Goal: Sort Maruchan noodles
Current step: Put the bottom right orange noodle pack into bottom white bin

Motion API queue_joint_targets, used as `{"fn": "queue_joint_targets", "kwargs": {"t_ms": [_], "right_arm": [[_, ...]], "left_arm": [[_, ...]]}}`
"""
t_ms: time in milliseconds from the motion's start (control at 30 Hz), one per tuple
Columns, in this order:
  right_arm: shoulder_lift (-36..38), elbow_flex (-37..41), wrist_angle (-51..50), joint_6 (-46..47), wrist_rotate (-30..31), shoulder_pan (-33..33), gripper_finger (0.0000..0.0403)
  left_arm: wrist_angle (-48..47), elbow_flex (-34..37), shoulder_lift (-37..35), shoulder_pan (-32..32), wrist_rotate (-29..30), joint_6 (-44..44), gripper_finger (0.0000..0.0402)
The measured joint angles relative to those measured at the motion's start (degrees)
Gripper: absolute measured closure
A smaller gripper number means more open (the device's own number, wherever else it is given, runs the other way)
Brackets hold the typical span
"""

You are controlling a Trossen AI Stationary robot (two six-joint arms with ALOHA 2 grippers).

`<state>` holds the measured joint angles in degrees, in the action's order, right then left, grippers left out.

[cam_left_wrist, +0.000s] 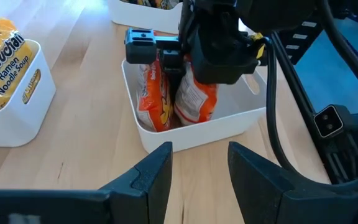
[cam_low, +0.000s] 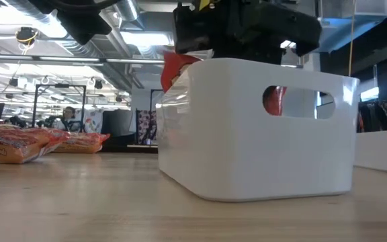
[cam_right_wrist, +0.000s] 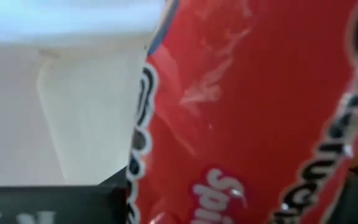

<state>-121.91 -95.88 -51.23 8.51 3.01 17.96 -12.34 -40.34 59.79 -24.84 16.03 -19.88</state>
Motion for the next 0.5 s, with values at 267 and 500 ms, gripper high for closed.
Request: {"fn": "queue_joint_targets", "kwargs": {"t_ms": [267, 500], "right_arm": [[0.00, 0.00, 0.66, -0.02, 0.26, 0.02, 0.0195], [-0.02, -3.13, -2.46, -0.77, 4.27, 0.00, 0.0148]], "left_arm": [[0.00, 0.00, 0.00, 0.01, 0.00, 0.87, 0.0253], [0.00, 0.00, 0.00, 0.00, -0.02, 0.96, 0.0253]]}}
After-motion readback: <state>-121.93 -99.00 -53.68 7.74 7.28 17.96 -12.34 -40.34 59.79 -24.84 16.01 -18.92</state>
